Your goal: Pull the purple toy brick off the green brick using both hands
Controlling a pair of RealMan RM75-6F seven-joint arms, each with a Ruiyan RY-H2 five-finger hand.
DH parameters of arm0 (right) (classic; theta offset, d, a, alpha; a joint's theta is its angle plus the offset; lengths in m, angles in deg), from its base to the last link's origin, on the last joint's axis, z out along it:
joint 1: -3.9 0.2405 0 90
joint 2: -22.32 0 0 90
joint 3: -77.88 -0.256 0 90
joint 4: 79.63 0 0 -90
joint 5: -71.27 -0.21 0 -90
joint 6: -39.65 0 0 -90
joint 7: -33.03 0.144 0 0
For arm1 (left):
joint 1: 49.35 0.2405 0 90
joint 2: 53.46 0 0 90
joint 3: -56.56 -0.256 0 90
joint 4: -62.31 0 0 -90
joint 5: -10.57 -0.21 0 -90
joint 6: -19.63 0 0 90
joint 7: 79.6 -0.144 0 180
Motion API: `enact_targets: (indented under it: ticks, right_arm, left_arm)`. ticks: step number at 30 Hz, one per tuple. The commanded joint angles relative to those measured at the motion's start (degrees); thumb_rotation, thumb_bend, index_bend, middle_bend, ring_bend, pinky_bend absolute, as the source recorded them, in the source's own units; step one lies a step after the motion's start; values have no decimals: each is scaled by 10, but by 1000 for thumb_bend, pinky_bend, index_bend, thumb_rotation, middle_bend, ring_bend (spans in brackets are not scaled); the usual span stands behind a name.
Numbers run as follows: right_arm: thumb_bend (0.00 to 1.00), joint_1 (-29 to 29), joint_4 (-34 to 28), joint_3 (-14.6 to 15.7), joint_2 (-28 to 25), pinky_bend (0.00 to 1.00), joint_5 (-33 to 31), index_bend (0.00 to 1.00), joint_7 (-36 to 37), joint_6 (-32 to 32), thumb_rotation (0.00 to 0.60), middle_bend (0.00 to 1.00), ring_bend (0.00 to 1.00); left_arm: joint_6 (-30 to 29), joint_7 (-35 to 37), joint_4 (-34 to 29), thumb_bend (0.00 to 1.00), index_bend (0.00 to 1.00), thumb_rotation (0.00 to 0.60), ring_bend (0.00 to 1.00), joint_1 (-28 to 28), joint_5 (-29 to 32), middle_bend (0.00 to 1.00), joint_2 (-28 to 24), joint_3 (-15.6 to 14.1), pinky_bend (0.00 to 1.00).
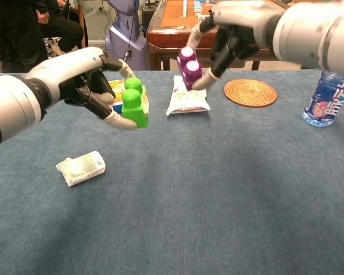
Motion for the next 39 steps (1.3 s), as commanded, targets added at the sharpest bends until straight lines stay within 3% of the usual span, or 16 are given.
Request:
enact_targets:
  ticks: [1,6,8,15,18,21,24,28,32,35,39]
  right_arm:
    - [12,-12,33,15,25,1000,10,424,-11,5,600,1000,1000]
    - [0,-22,60,19,39,1000,19,175,-14,25,600,992,1000]
    - [0,-28,64,20,41,1000,30,87,-13,28,600,976,1000]
    - [0,-63,46,25,29,1000,92,12,1,4,600,893,958]
    - [0,-84,29,33,14,999,124,22,2,-18,600,822,894]
    - [0,-109,15,44,-4,951,165,114,7,-41,600,717,797]
    - [0,-135,8,65,-30,844,214,161,17,-55,600,586,659]
    - [0,-171,8,94,-69,685,271,171,30,-72,600,436,498]
    - [0,-218,50,114,-77,569,354,251,74,-125,600,393,426]
    - [0,-251,73,131,-94,448,398,256,119,-147,600,370,379]
    - [0,-292,87,157,-126,328,439,256,174,-159,600,366,317]
  left_arm:
    - [5,-35,12,0,420,600,1000,-11,12,1000,8,-10,1000]
    - [0,-69,29,0,40,600,1000,-18,22,1000,24,-17,1000]
    - [1,-72,32,0,0,600,1000,-18,30,1000,26,-17,1000]
    - [-5,-52,27,0,0,600,1000,-5,21,988,14,-15,1000]
    - [-18,-30,18,0,40,600,987,12,-8,923,-4,-22,1000]
    - [-38,-1,11,0,84,600,906,36,-47,846,-25,-35,1000]
    - [-59,23,9,0,102,600,774,62,-85,707,-52,-54,991]
    - [-90,45,17,0,102,600,505,97,-134,448,-87,-79,774]
    - [-115,75,23,0,133,600,264,130,-161,233,-123,-91,511]
    - [-132,104,33,0,148,600,148,153,-183,134,-157,-96,355]
    - [-138,136,45,0,154,600,65,186,-204,58,-216,-117,278]
